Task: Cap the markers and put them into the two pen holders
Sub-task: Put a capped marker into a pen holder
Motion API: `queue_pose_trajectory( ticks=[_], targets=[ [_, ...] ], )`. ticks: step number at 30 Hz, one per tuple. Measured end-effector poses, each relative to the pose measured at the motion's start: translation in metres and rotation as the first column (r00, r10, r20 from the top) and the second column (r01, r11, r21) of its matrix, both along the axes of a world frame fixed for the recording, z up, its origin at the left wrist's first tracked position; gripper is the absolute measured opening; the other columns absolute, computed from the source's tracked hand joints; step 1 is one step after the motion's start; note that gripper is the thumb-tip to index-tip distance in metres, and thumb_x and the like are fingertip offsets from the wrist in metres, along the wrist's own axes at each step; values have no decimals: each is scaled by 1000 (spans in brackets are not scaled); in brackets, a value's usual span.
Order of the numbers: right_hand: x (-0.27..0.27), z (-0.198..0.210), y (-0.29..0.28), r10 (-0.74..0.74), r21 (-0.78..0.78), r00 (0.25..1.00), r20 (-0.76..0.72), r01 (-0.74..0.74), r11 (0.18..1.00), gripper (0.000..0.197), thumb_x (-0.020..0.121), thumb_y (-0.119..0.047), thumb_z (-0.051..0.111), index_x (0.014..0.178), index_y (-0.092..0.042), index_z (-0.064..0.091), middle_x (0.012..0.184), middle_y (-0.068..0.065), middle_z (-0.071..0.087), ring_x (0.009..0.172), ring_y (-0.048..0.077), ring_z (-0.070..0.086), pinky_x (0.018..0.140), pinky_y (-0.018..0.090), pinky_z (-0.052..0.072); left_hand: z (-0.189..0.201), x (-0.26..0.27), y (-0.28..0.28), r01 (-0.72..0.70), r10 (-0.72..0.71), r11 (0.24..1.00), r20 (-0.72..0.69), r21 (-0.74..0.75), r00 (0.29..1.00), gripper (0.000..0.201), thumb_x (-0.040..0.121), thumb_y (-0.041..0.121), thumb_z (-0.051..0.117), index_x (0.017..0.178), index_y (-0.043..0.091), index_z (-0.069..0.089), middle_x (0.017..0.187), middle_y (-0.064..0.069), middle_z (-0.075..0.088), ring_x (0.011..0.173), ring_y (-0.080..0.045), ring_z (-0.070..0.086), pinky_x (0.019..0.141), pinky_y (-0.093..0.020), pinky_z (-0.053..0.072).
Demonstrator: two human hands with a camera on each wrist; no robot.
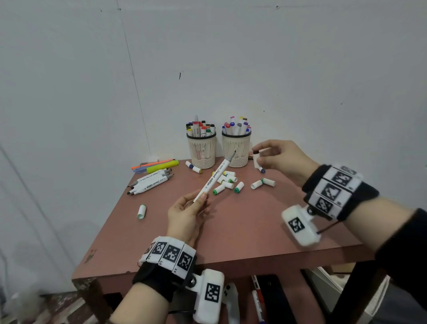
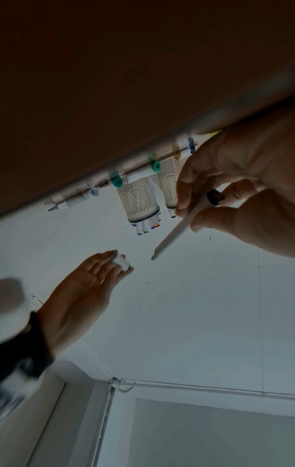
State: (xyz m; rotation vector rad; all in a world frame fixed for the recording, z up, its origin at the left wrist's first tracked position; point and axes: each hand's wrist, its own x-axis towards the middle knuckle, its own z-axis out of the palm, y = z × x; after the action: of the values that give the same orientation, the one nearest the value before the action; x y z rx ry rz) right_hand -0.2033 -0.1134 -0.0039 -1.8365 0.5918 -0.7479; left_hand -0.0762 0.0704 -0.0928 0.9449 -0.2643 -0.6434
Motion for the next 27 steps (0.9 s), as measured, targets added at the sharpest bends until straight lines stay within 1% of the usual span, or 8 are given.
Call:
queue_pose_trajectory(
  ticks=[2, 6, 9, 12, 14, 17, 21, 27],
  targets=[
    [-10, -9, 13, -15, 258, 988, 151, -25, 966, 24, 85, 10, 58, 97, -10, 65, 87, 10, 60, 72, 17, 59, 68, 25, 53, 0, -1, 0, -20, 20, 1000, 15, 0, 1000, 8, 85, -4, 60, 87, 3, 61, 67, -7, 69, 53, -12, 63, 46, -20, 51],
    [-20, -36, 29, -149, 608, 927, 344, -98, 788, 20, 89, 5, 54, 102, -9, 61, 88, 10, 63, 65, 14, 57, 53, 18, 49, -1, -5, 0, -86, 85, 996, 109, 8, 990, 8, 84, -1, 64, 90, 3, 63, 64, -4, 69, 54, -10, 62, 45, -19, 49],
    [-24, -56, 36, -273, 728, 869, 412, -134, 672, 16, 90, 2, 54, 95, -12, 60, 80, 7, 61, 60, 11, 53, 54, 18, 45, -4, -4, 0, -172, 154, 984, 265, 47, 952, 10, 82, 4, 69, 89, 11, 66, 67, 1, 71, 63, -9, 65, 52, -17, 50],
    [-27, -72, 38, -338, 788, 813, 475, -222, 574, 13, 90, -1, 54, 89, -14, 57, 78, 5, 59, 56, 10, 54, 57, 19, 41, -6, -3, 1, -185, 165, 982, 287, 42, 944, 11, 84, 3, 66, 89, 12, 67, 69, 1, 71, 64, -8, 65, 53, -16, 49],
    [-30, -78, 37, -347, 808, 798, 494, -274, 521, 14, 90, -2, 53, 86, -15, 57, 75, 3, 56, 58, 10, 51, 51, 17, 42, -5, -4, 1, -175, 158, 984, 292, 32, 943, 14, 85, -1, 62, 91, 10, 68, 72, -3, 68, 63, -8, 64, 53, -15, 49],
    [-36, -80, 36, -349, 794, 770, 534, -315, 520, 15, 89, -2, 51, 84, -15, 57, 70, 2, 52, 58, 9, 48, 45, 15, 40, -5, -4, 1, -161, 148, 987, 300, 21, 942, 16, 86, -3, 60, 91, 9, 69, 75, -6, 66, 63, -9, 64, 53, -16, 49],
    [-38, -83, 35, -363, 759, 725, 585, -332, 559, 15, 89, -2, 53, 94, -12, 62, 69, 2, 57, 62, 10, 50, 48, 16, 43, -8, -3, 1, -133, 119, 991, 317, 24, 941, 15, 86, -2, 61, 91, 9, 69, 73, -5, 67, 64, -11, 64, 53, -17, 49],
    [-35, -89, 31, -419, 749, 698, 581, -256, 611, 17, 90, 3, 52, 87, -12, 59, 80, 5, 60, 59, 8, 58, 53, 15, 48, -11, -3, 0, -121, 84, 990, 381, 74, 921, 15, 85, -2, 62, 92, 9, 69, 73, -4, 68, 63, -10, 64, 52, -17, 48]
  ],
)
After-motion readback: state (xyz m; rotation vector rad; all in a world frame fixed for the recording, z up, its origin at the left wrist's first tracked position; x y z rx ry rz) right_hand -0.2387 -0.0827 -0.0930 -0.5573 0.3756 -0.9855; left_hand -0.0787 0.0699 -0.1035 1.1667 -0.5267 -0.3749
